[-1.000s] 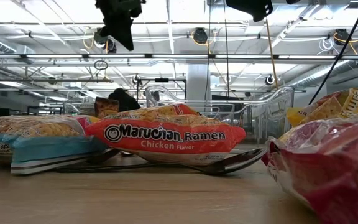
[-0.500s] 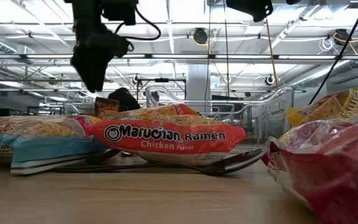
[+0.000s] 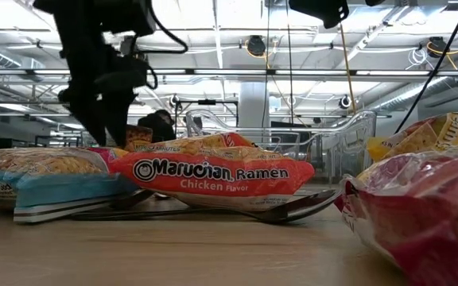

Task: Pick & Place Food Item
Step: Put the green seasoning bottle into the top left transparent container

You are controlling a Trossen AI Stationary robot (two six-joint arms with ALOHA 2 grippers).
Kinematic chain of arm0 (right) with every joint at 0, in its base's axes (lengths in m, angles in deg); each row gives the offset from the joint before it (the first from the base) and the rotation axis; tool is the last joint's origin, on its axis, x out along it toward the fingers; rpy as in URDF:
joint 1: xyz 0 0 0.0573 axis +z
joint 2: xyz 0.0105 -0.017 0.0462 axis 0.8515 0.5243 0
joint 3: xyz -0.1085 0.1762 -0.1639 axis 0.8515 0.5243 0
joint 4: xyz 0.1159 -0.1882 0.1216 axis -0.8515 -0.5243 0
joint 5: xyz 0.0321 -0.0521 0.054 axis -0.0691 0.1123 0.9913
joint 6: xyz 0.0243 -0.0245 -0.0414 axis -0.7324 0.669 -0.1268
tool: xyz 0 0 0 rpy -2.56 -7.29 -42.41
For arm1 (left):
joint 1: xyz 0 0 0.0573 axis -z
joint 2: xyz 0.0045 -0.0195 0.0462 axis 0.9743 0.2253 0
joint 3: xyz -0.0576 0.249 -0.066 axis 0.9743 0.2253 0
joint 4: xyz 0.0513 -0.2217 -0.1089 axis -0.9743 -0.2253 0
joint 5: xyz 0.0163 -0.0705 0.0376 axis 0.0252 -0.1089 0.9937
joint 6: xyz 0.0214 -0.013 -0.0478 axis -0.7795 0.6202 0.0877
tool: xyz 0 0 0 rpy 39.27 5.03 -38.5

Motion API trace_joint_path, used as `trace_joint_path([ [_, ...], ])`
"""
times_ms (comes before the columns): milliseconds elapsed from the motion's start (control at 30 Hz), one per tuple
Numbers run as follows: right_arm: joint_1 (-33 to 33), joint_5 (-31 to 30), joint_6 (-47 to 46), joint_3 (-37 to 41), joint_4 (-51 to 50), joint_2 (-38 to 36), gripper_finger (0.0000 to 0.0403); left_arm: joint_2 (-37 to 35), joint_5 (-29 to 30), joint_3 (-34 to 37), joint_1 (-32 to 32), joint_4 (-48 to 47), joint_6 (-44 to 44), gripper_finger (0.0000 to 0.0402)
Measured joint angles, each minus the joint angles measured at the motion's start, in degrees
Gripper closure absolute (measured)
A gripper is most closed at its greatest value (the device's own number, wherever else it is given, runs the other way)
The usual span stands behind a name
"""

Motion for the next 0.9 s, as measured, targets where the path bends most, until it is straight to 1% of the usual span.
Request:
trace_joint_path([
  [167, 0.0, 0.0, 0.0, 0.0, 0.02, 0.0, 0.0046, 0.01, -2.24, 5.72, -1.14, 6.33, 0.45, 0.0082],
  [300, 0.0, 0.0, 0.0, 0.0, 0.02, 0.0, 0.0046, 0.01, -2.25, 8.78, -3.05, 8.94, 0.8, 0.0082],
  [367, 0.0, 0.0, 0.02, 0.0, 0.02, 0.0, 0.0046, 0.01, -2.49, 10.18, -3.9, 12.05, 0.72, 0.0082],
  [500, 0.0, 0.0, 0.13, 0.0, 0.13, 0.0, 0.0046, 0.01, -6.62, 12.8, -4.95, 17.93, -2.07, 0.0082],
  [633, 0.0, 0.0, 0.11, 0.0, 0.13, 0.0, 0.0046, 0.01, -11.83, 14.25, -4.93, 19.66, -6.4, 0.0087],
  [700, 0.0, 0.0, 0.0, 0.0, 0.13, 0.0, 0.0046, 0.01, -14.6, 14.74, -4.93, 19.36, -7.9, 0.0099],
  [767, 0.0, 0.0, 0.0, 0.0, 0.2, 0.0, 0.0046, 0.01, -15.76, 14.82, -4.93, 18.53, -8.83, 0.012],
  [833, 0.0, 0.0, 0.0, 0.0, 0.25, 0.0, 0.0046, 0.01, -14.78, 14.82, -4.93, 18.17, -8.72, 0.0147],
  [900, 0.0, 0.0, 0.0, 0.0, 0.35, 0.0, 0.0046, 0.01, -12.11, 14.82, -4.93, 18.36, -7.49, 0.0173],
])
